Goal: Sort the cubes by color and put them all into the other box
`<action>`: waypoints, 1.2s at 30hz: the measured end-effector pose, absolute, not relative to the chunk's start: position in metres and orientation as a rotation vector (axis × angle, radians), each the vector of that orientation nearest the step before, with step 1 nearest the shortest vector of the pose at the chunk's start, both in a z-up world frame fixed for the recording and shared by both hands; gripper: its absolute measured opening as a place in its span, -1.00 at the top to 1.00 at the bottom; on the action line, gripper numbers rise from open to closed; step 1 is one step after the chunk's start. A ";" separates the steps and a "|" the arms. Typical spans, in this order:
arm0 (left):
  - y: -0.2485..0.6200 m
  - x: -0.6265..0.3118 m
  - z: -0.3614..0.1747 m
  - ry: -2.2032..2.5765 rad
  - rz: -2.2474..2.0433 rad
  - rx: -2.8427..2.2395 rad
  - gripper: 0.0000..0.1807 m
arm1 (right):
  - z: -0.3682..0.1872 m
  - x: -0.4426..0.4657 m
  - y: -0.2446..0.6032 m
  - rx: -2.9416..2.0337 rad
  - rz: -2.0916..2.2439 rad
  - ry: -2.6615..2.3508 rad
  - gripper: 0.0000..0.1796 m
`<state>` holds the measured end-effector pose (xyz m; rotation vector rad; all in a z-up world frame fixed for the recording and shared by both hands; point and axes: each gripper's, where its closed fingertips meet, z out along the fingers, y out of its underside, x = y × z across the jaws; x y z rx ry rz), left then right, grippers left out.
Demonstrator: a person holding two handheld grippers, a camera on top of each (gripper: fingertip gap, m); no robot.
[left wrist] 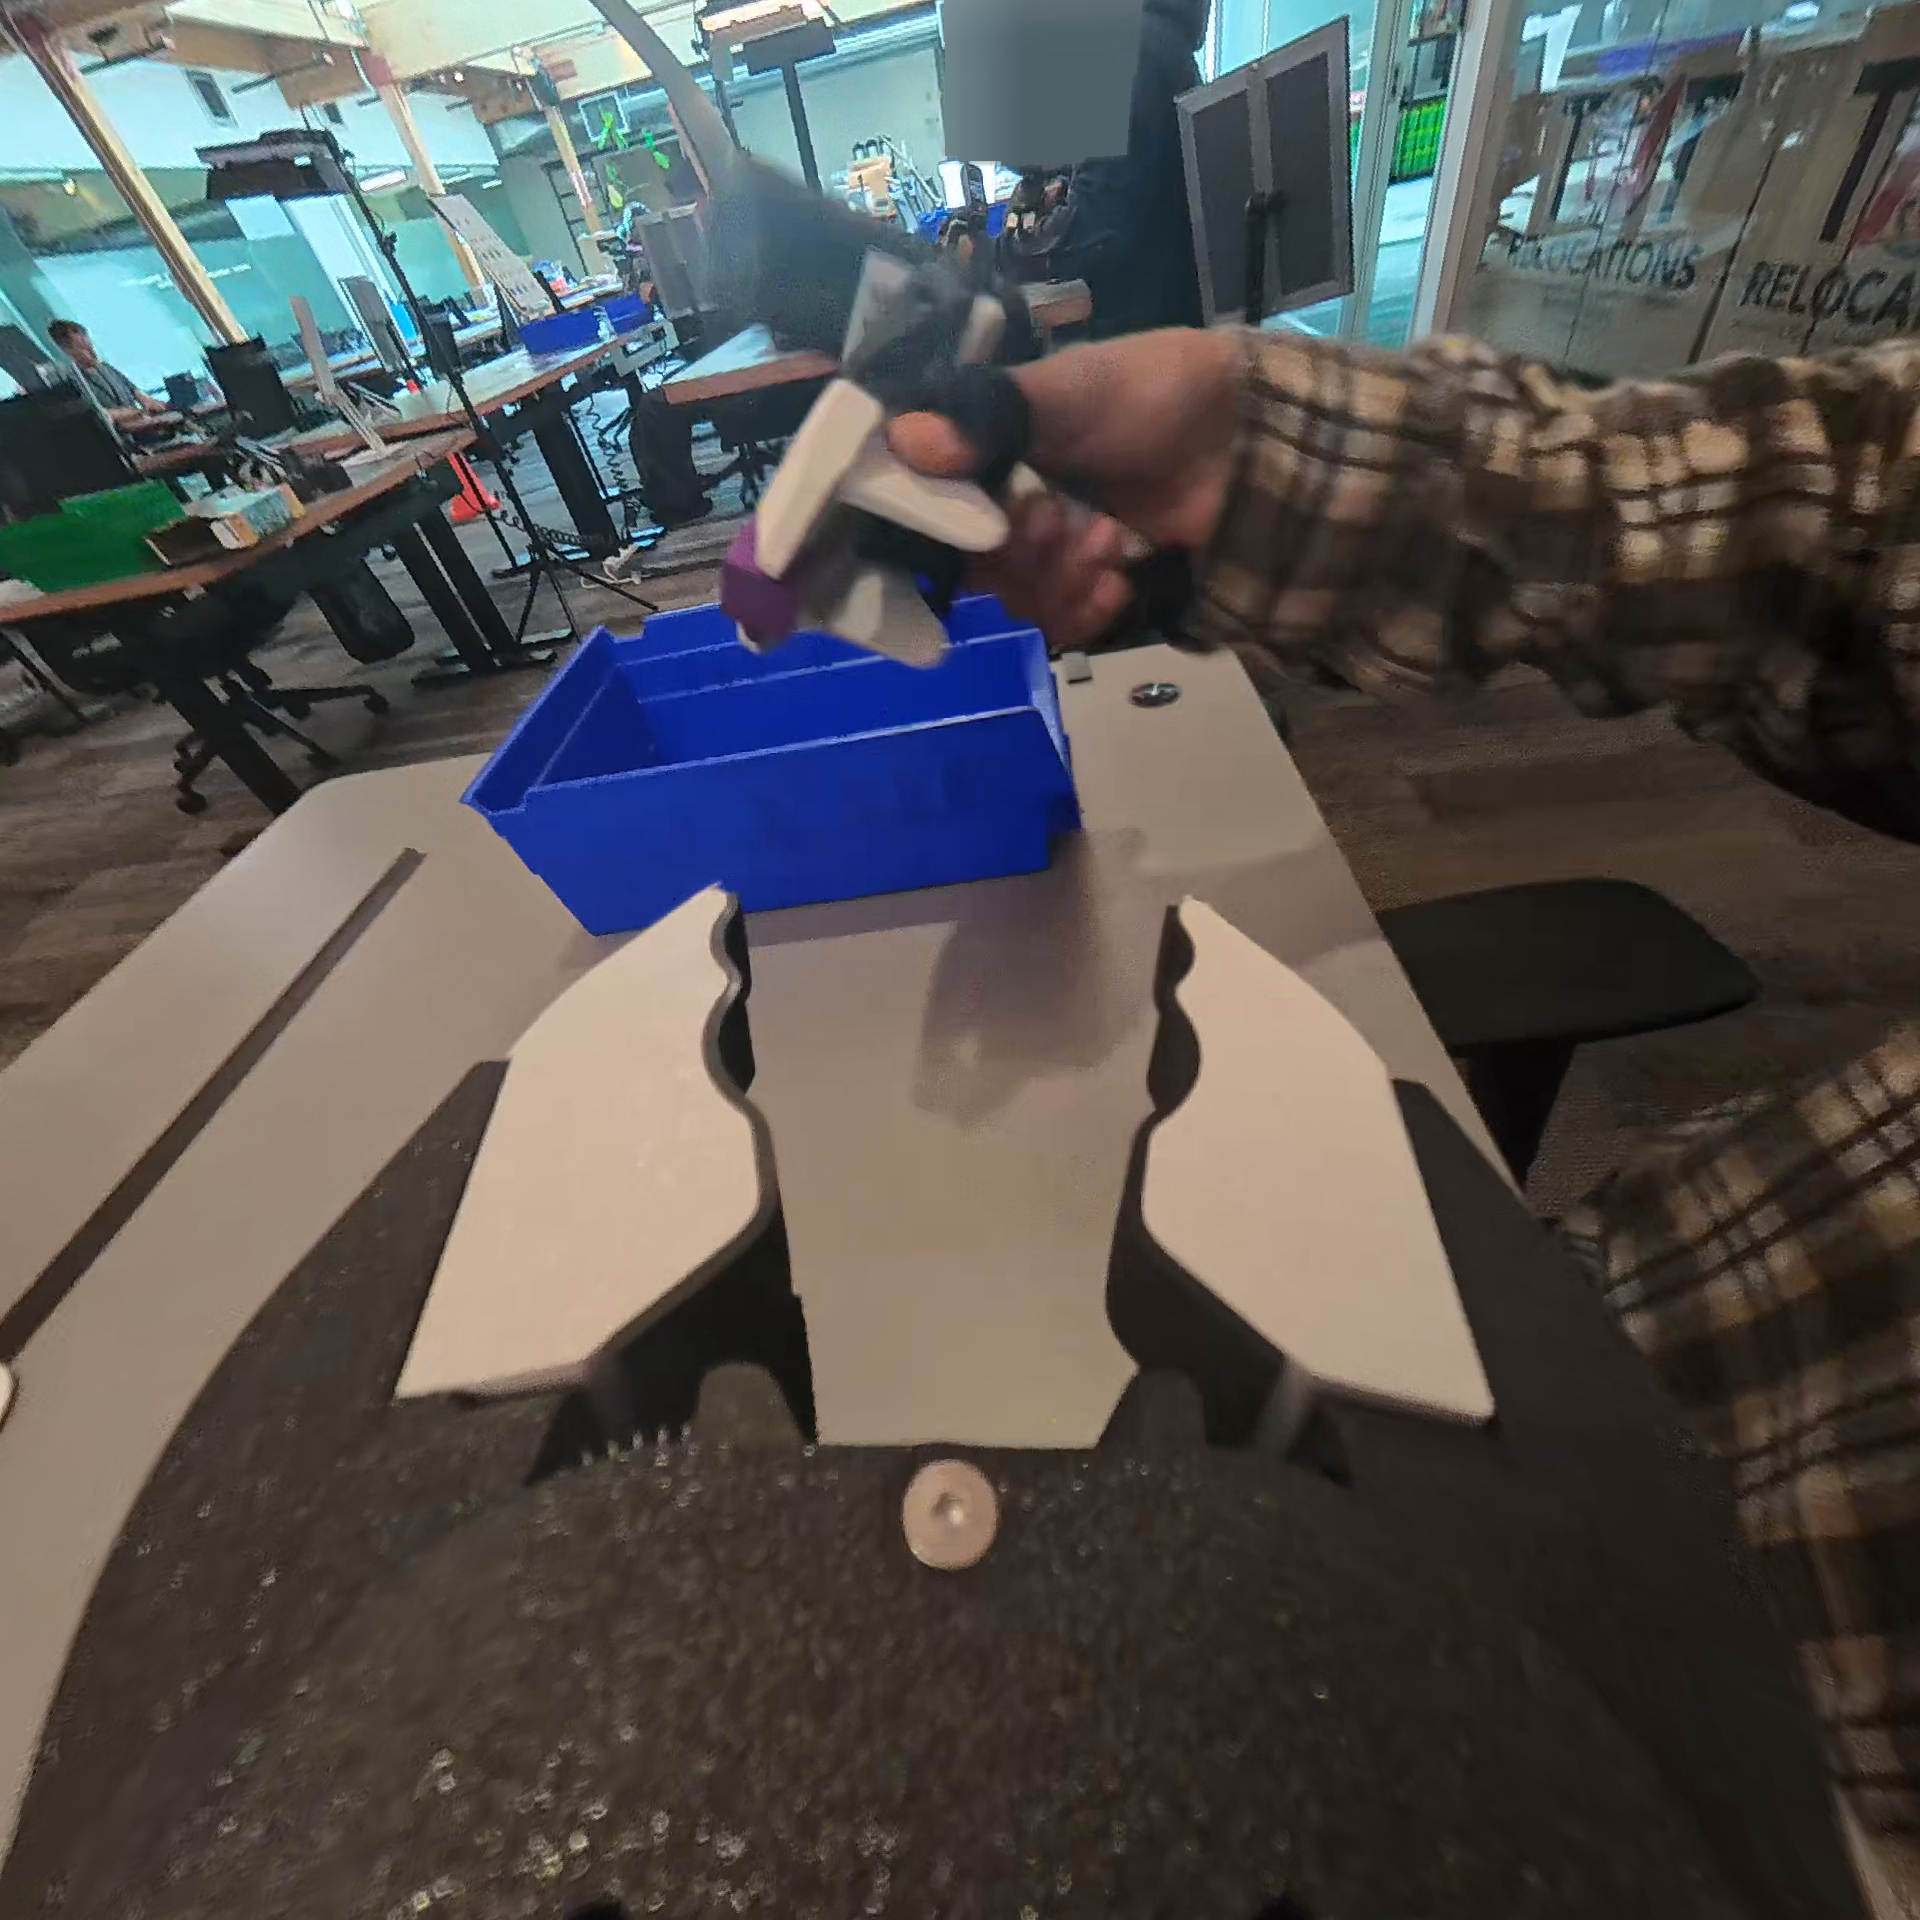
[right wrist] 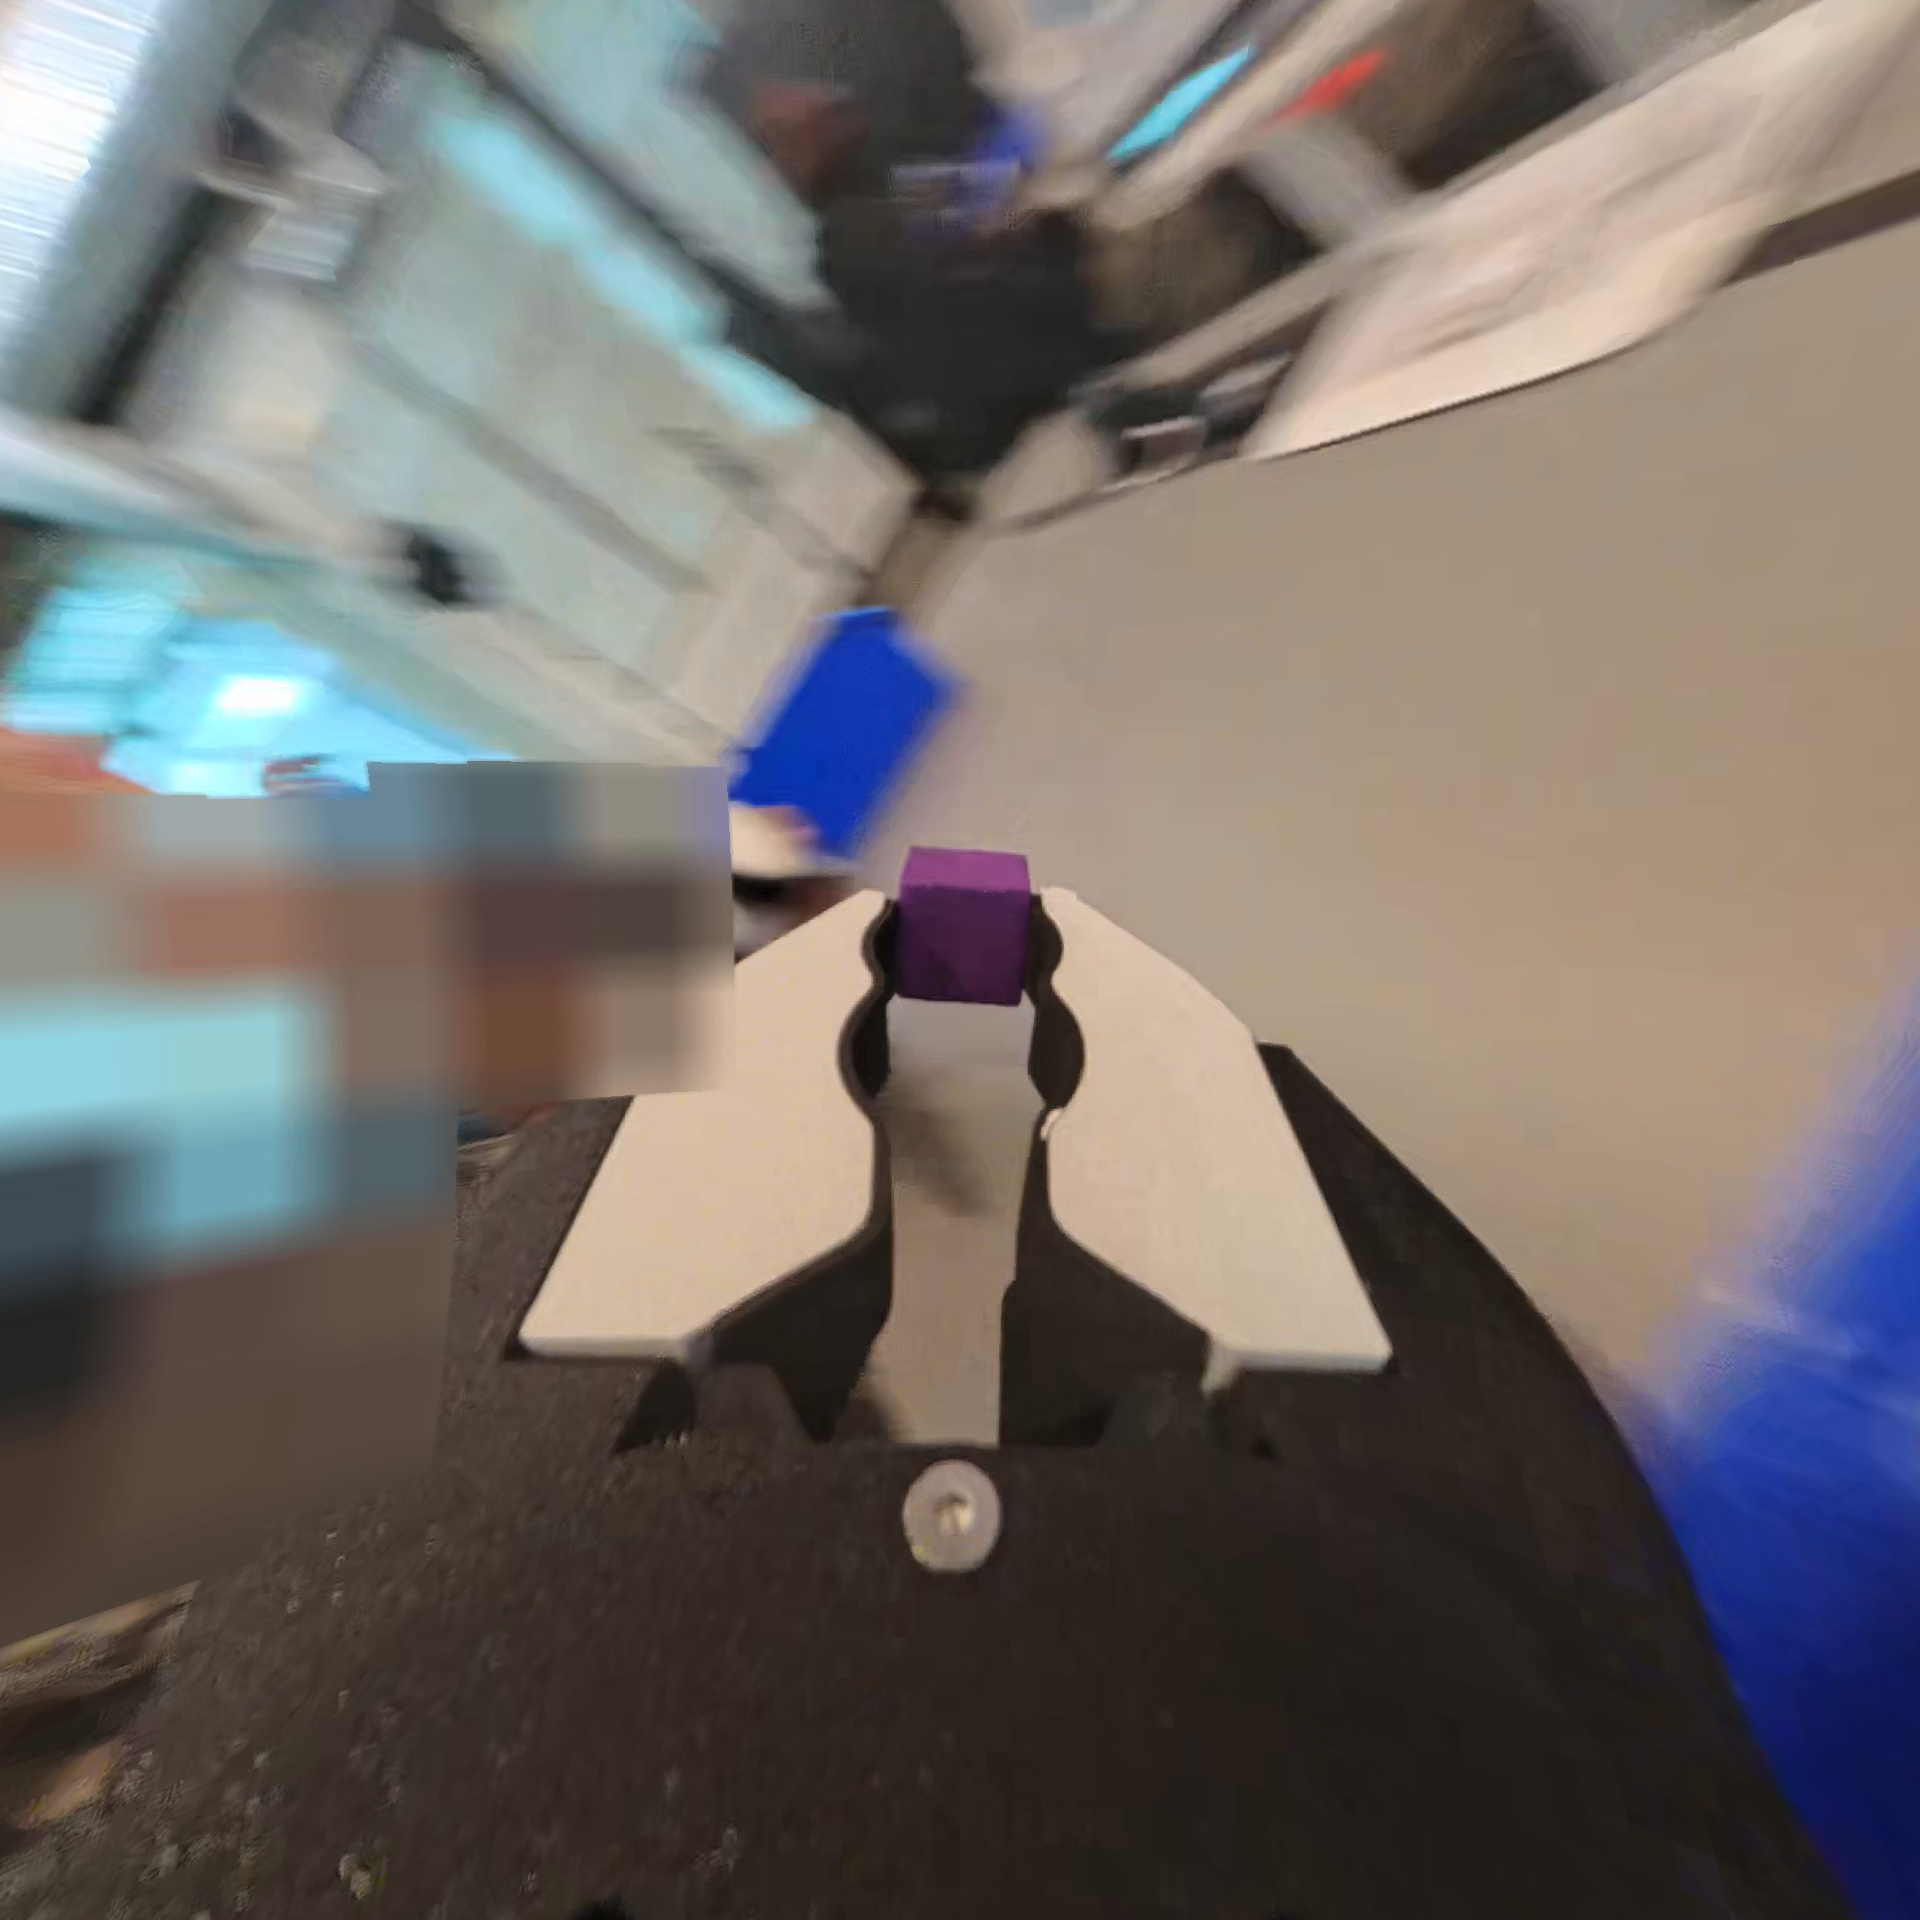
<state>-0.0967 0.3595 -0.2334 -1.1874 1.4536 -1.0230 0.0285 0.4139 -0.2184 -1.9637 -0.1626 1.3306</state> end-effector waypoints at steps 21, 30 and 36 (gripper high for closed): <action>0.406 -0.220 -0.241 1.328 -0.792 -1.463 0.21 | -0.213 0.127 0.434 -2.102 0.578 -0.253 0.35; 0.478 -0.496 -0.203 1.069 -0.119 -1.877 0.24 | -0.215 -0.090 0.367 -1.705 1.229 -0.727 0.34; 0.468 -0.635 -0.245 0.853 0.100 -2.387 0.23 | -0.250 -0.138 0.354 -1.714 1.336 -0.803 0.36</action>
